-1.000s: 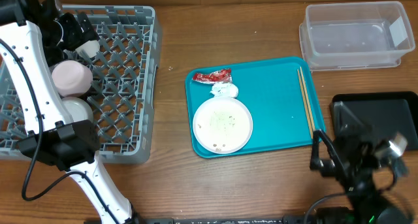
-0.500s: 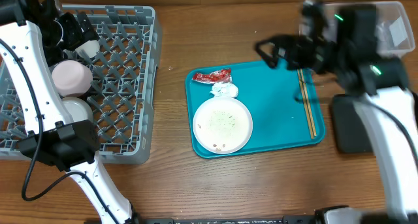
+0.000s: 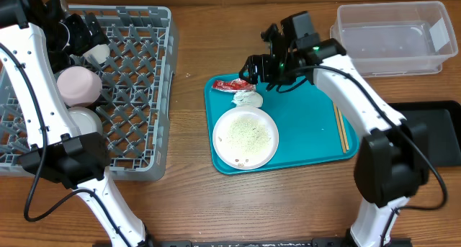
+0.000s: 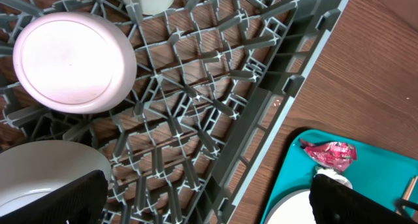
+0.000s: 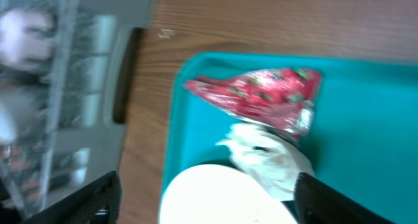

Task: Sort waste into correct bins and load items into the dishwasher
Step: 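Reach the right gripper to the white tissue on the tray and grasp it, then carry the tissue to the clear bin and release it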

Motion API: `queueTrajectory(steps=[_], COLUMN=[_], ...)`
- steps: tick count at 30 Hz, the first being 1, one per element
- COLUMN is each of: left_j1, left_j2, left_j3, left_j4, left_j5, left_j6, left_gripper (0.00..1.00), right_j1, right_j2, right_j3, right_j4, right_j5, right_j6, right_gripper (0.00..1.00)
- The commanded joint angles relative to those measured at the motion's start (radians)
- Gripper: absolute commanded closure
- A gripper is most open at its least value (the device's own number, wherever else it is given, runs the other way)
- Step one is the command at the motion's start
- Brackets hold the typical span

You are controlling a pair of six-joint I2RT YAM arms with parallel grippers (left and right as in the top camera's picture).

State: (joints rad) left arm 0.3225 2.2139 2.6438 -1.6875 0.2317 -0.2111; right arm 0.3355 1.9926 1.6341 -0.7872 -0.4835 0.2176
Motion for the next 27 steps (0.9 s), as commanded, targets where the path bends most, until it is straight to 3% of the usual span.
queueTrajectory(steps=[1,13,17,27], left_j1=[0.003,0.003,0.003,0.003], left_j2=[-0.032,-0.032,-0.032,-0.032], left_j3=[0.001,0.001,0.001,0.001], left_j4=[-0.002,-0.002,-0.002,-0.002], left_j5=[-0.003,-0.003,-0.003,-0.003], left_j6=[-0.011,-0.011,-0.011,-0.011], left_gripper=[0.0,0.0,0.0,0.0], right_j1=[0.01,0.066,0.089,0.098], right_j2=[0.049,0.148,0.163,0.163], right_j3=[0.021,-0.013,-0.013,-0.061], right_j4=[-0.018,-0.061,-0.061,-0.038], right_j5=[0.106,0.147,0.158,0.321], right_j6=[0.082,0.097,0.098,0.098], right_gripper=[0.16,0.16,0.28,0.28])
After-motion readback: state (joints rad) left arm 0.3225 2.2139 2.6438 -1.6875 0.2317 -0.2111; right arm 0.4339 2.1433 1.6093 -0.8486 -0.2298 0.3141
